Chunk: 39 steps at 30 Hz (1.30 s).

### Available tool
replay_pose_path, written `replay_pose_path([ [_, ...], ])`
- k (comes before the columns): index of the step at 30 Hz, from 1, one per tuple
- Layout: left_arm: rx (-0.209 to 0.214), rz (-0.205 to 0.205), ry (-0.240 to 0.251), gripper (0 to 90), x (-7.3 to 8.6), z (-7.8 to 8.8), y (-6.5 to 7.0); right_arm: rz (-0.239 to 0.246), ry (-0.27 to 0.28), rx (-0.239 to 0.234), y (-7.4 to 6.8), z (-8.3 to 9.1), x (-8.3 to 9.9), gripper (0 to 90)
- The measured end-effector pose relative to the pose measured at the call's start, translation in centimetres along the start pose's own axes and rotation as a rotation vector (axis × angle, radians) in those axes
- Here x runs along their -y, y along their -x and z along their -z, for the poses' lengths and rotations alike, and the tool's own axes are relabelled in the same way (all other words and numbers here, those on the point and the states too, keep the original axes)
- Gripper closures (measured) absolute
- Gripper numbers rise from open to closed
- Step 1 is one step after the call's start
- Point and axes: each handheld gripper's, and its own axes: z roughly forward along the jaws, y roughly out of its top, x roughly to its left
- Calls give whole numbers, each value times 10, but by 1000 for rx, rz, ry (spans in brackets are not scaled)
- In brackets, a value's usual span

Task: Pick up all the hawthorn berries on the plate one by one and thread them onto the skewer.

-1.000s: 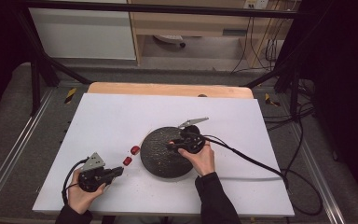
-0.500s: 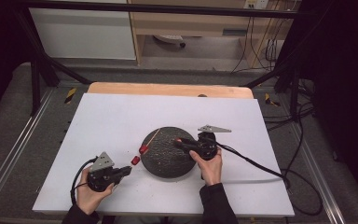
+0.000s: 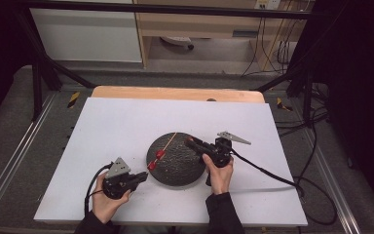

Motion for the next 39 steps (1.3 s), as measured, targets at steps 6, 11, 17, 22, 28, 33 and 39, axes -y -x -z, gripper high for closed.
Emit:
replay_pose_path([
  [6, 4, 14, 8, 885, 1, -2, 2, -22, 79, -1, 1, -5, 2, 627],
  [11, 10, 25, 20, 884, 5, -4, 3, -30, 143, 10, 0, -7, 4, 627],
  [17, 19, 24, 20, 885, 8, -6, 4, -40, 208, 12, 2, -12, 6, 627],
  [22, 22, 23, 19, 885, 9, -5, 4, -47, 259, 13, 2, -16, 9, 627],
  [28, 30, 15, 11, 885, 10, -7, 7, -50, 284, 13, 3, -18, 11, 628],
  [33, 34, 8, 8, 884, 8, -9, 11, -50, 307, 1, 3, -17, 9, 628],
  [39, 38, 16, 11, 885, 5, -11, 15, -50, 327, 1, 2, -15, 6, 628],
])
